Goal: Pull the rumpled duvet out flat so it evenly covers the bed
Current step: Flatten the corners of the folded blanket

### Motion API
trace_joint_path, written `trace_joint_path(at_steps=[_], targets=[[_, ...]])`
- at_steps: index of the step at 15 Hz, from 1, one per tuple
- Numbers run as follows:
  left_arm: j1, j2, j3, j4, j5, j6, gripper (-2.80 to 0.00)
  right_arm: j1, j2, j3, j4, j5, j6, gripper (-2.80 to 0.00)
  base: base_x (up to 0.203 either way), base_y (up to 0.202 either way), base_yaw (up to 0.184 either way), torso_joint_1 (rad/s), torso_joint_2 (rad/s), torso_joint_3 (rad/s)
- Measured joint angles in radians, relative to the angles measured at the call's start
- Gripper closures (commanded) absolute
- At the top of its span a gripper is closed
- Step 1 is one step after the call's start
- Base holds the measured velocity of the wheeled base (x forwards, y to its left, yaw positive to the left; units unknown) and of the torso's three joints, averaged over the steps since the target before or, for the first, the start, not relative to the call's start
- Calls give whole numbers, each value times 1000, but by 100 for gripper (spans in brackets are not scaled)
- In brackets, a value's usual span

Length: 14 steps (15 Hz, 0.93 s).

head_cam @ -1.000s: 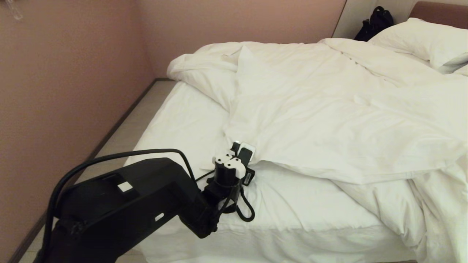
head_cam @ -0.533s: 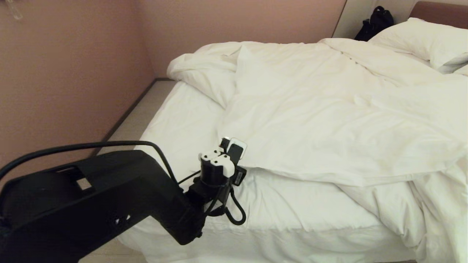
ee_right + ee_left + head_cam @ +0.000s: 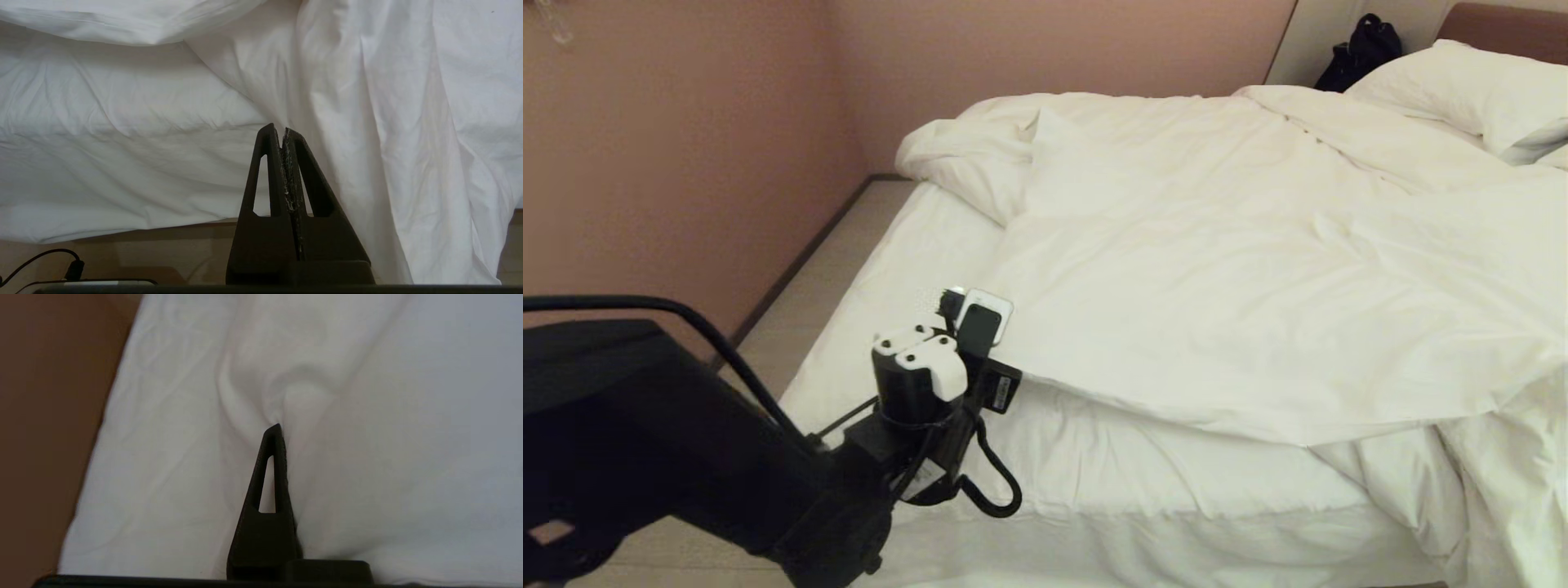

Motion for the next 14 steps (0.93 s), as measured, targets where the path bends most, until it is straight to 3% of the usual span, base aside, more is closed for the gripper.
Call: trace_joint_path(at_steps=[3,8,14], targets=[[53,-116,101,-1,24,-11,0,0,0,0,0,0,0,0,0,0,0,0,0,0],[214,-290,243,0,17,-80,0,0,0,0,0,-1,0,0,0,0,0,0,0,0],[255,-508,366,40,39,-70,0,0,0,0,0,-1,0,0,0,0,0,0,0,0]])
